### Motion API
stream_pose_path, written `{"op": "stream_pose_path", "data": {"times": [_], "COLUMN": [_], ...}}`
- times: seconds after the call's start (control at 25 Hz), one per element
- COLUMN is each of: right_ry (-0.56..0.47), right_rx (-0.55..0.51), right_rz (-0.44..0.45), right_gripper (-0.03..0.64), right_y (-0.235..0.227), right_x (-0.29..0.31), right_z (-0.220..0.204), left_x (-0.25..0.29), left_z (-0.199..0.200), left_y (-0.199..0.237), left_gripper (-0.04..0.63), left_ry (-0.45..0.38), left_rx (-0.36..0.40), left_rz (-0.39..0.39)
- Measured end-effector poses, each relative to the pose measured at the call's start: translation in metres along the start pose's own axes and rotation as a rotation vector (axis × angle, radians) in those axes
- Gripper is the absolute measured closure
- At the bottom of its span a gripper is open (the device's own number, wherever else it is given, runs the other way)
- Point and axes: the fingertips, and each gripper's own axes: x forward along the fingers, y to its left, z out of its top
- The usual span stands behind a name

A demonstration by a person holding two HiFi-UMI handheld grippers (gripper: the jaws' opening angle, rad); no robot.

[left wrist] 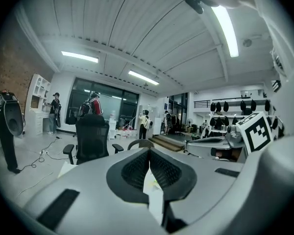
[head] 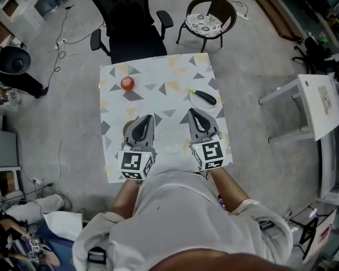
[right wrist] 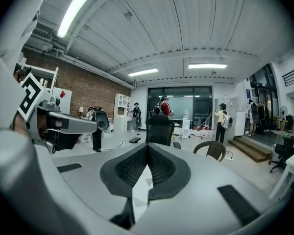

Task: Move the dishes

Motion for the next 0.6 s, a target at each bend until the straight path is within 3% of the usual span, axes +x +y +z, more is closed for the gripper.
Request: {"op": "stream_pose_path", "data": {"times": [0.6], "right_ry": [0.016], "right_rx": [-0.023], "right_rz": [0.033], "right_gripper": [0.620], "right_y": [0.013], "right_x": [-0.007], "right_z": [-0.003], "left_x": [-0.005], "left_z": [0.000], "left_y": [-0.007], "left_gripper": [0.575], "left_ry": [-0.006], "left_rx": [-0.002], "left_rz": [-0.010]}}
